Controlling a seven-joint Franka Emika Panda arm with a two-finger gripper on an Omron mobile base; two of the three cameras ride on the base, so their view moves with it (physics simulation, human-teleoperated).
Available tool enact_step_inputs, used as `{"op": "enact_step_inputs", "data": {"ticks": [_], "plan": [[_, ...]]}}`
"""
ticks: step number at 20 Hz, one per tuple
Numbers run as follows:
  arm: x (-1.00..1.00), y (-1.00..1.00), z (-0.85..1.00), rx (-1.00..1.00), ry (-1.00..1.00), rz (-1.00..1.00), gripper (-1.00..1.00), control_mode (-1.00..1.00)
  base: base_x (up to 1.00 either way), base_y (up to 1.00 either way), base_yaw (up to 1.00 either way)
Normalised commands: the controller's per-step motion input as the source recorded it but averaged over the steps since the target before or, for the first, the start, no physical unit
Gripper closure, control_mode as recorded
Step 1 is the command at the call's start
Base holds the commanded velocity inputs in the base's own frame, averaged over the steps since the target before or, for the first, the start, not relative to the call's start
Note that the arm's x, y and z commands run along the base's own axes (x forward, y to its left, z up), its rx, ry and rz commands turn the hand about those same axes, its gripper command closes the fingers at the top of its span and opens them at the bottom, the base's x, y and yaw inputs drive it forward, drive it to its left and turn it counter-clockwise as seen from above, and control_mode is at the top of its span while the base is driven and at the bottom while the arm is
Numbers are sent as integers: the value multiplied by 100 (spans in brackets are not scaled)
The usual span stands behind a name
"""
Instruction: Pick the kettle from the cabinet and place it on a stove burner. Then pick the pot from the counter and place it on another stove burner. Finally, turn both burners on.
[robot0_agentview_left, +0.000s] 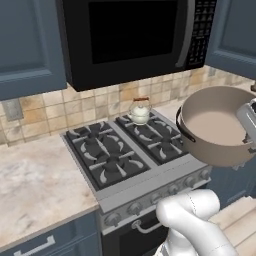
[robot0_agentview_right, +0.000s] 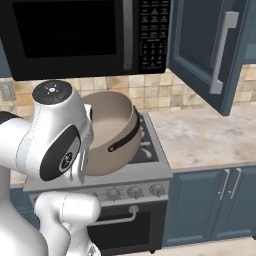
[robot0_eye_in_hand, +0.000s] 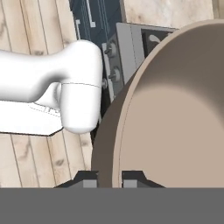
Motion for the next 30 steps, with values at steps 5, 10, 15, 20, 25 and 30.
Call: {"op": "enact_step_inputs", "data": {"ticks": [5,10,15,20,25,30], "plan": [[0,0,0,0,0,0,100,100,-5,37,-3],[0,0,0,0,0,0,100,100,31,33,0],[0,0,0,0,0,0,100,100,52,7,0],[0,0,0,0,0,0,100,100,23,0,0],[0,0,0,0,0,0,100,100,13,0,0],[0,0,0,0,0,0,100,100,2,3,-1]]}}
